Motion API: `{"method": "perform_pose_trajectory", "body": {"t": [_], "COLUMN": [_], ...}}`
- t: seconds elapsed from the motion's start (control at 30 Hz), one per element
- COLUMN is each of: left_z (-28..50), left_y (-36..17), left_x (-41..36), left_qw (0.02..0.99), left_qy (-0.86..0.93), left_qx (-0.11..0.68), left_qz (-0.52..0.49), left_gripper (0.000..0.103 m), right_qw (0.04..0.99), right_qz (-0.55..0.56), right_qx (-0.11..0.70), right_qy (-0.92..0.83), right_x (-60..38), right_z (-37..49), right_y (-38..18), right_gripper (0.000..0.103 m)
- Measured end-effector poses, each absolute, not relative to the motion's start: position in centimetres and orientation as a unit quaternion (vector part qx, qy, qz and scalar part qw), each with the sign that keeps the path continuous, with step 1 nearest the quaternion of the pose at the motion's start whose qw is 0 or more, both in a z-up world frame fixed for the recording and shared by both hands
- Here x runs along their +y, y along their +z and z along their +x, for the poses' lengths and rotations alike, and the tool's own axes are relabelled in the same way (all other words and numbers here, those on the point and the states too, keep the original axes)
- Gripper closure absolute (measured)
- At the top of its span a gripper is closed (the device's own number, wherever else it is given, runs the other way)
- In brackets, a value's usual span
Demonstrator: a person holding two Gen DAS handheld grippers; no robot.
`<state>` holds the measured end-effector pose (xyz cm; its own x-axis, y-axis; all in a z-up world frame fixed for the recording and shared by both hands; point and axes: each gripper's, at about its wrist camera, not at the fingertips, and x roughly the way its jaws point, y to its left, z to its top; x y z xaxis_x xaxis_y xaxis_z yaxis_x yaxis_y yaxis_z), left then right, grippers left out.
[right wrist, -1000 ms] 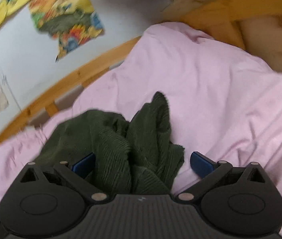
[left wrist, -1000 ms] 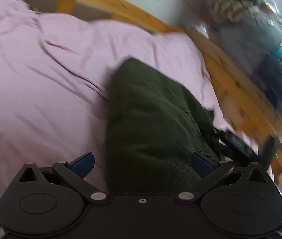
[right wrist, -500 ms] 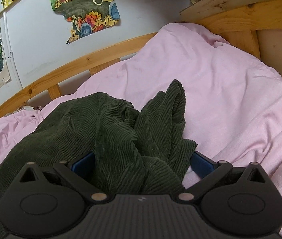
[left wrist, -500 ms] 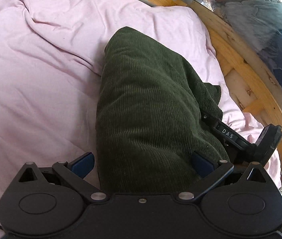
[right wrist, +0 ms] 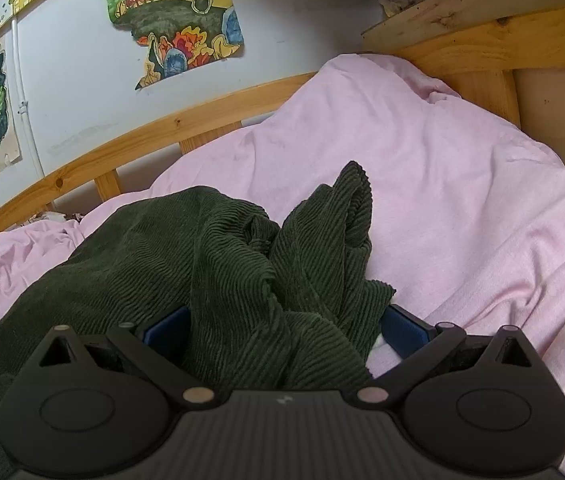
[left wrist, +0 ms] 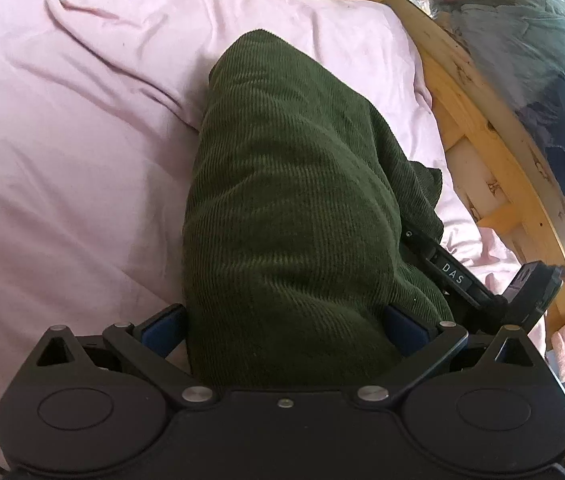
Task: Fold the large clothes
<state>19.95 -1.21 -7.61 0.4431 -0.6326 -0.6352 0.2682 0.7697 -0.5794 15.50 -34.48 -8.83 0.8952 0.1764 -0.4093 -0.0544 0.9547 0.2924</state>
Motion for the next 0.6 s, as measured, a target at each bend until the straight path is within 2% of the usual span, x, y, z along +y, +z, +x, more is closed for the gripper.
{"method": "perform_pose_trajectory", "body": {"t": [0.13, 0.2, 0.27, 0.4, 0.47, 0.53, 0.6], "left_z": [20.1, 20.2, 20.2, 19.9, 19.6, 19.3, 18.9], "left_y": [-7.6, -7.5, -7.4, -7.0, -6.9, -6.7, -6.6], "left_x": [-1.3, -1.3, -1.4, -1.6, -1.6, -1.7, -1.5], "left_qw": [0.822, 0.821, 0.82, 0.825, 0.829, 0.834, 0.837], "left_qy": [-0.273, -0.274, -0.274, -0.271, -0.272, -0.27, -0.268], "left_qx": [0.457, 0.459, 0.461, 0.456, 0.451, 0.445, 0.439], "left_qz": [-0.202, -0.201, -0.199, -0.192, -0.187, -0.184, -0.189], "left_gripper": [0.0, 0.0, 0.001, 0.005, 0.007, 0.01, 0.014], "right_qw": [0.962, 0.959, 0.952, 0.955, 0.955, 0.954, 0.96], "right_qz": [0.143, 0.151, 0.177, 0.164, 0.173, 0.186, 0.168], "right_qx": [0.223, 0.227, 0.236, 0.234, 0.227, 0.225, 0.212], "right_qy": [0.068, 0.073, 0.081, 0.075, 0.075, 0.075, 0.076], "right_x": [-34.7, -34.7, -34.6, -33.8, -33.9, -33.8, -32.9], "right_z": [15.5, 15.2, 14.8, 14.1, 13.6, 13.0, 12.0], "right_y": [-8.7, -8.5, -8.3, -7.9, -7.7, -7.0, -5.5], "right_gripper": [0.003, 0.012, 0.033, 0.046, 0.058, 0.066, 0.068]}}
